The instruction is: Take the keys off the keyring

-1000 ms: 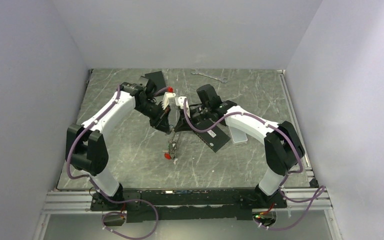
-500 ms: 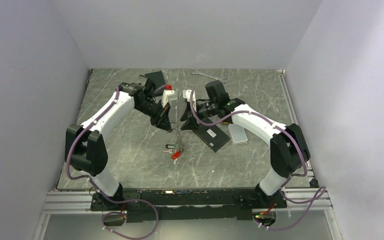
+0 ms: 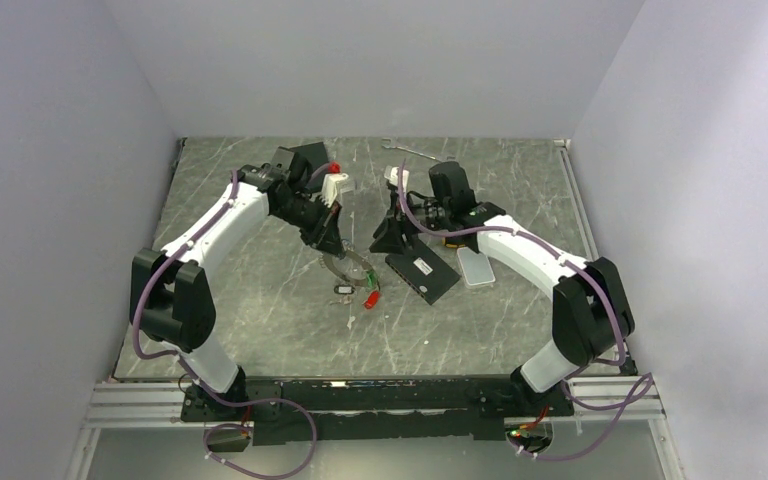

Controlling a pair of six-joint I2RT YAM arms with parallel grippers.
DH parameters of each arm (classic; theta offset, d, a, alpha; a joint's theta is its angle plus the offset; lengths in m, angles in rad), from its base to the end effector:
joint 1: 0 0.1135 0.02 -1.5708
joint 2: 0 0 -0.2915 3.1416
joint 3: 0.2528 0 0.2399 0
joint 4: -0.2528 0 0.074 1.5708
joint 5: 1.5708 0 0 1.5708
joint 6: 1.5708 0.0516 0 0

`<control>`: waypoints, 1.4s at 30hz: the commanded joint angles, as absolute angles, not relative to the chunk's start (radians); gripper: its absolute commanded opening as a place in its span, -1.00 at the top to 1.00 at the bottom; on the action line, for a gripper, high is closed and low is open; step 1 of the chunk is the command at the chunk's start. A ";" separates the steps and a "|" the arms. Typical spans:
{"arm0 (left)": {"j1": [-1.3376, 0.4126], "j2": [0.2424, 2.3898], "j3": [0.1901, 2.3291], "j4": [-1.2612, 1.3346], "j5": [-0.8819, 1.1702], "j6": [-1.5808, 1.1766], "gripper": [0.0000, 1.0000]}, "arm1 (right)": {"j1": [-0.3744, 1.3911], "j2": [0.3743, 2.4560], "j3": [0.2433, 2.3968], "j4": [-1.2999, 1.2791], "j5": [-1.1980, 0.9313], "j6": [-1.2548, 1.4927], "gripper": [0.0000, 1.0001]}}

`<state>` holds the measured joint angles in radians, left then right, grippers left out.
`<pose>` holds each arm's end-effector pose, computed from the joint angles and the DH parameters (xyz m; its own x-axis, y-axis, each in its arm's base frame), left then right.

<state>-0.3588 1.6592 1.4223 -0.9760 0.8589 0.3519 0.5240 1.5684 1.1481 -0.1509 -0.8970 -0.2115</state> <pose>0.2890 -0.1501 0.3068 -0.6586 0.4875 -0.5733 0.7507 0.3734 -0.5450 0.2787 0.2076 0.3076 -0.2726 -0.3088 -0.9112 -0.9600 0.1498 0.2365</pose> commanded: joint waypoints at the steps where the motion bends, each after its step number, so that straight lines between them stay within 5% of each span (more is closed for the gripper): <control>1: -0.356 1.639 1.454 -0.905 0.782 0.179 1.00 | 0.545 1.511 1.089 -0.017 -0.869 -0.031 0.07; 17: -0.365 1.662 1.528 -0.993 0.562 0.056 1.00 | 0.603 1.596 1.059 0.267 -0.803 0.265 0.06; 42: -0.393 1.667 1.541 -1.031 0.679 0.110 1.00 | 0.676 1.706 1.174 0.169 -0.660 0.024 0.27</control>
<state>-0.3832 1.6993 1.5158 -1.0195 0.6235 0.0891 0.6666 1.7000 1.1191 0.1658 -0.6868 0.0677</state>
